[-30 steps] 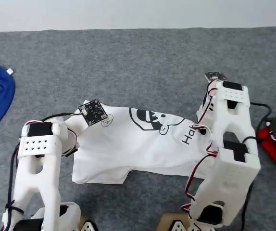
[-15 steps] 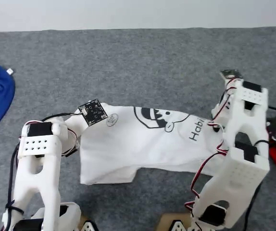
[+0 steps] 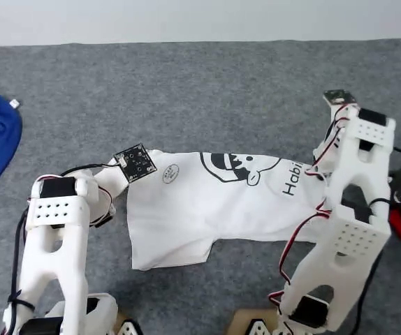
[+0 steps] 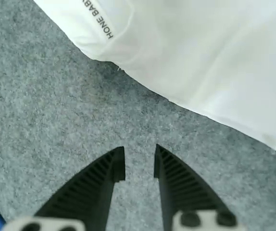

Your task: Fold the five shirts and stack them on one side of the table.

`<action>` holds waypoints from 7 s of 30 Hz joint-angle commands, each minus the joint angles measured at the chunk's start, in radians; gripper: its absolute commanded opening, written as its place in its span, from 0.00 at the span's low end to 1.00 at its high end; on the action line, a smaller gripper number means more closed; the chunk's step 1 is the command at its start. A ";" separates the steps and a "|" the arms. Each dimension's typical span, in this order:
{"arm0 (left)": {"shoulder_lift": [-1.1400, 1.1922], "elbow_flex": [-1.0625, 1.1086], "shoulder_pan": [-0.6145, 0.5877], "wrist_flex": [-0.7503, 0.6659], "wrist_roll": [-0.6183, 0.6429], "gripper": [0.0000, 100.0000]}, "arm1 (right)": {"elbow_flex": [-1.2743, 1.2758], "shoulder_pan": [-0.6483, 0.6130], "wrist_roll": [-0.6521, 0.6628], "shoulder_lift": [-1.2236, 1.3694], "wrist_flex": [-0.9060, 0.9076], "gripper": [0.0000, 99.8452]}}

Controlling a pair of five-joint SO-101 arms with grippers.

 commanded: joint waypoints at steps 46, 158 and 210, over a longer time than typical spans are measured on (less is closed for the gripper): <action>-0.023 -0.168 -0.081 0.275 0.534 0.04 | 0.680 0.079 0.041 -0.432 0.070 0.01; -0.023 -0.104 -0.176 0.298 0.526 0.04 | 0.103 0.077 -0.285 -0.068 -0.015 0.01; -0.028 -0.102 -0.176 0.305 0.526 0.04 | 0.189 -0.045 -0.236 -0.355 0.294 0.01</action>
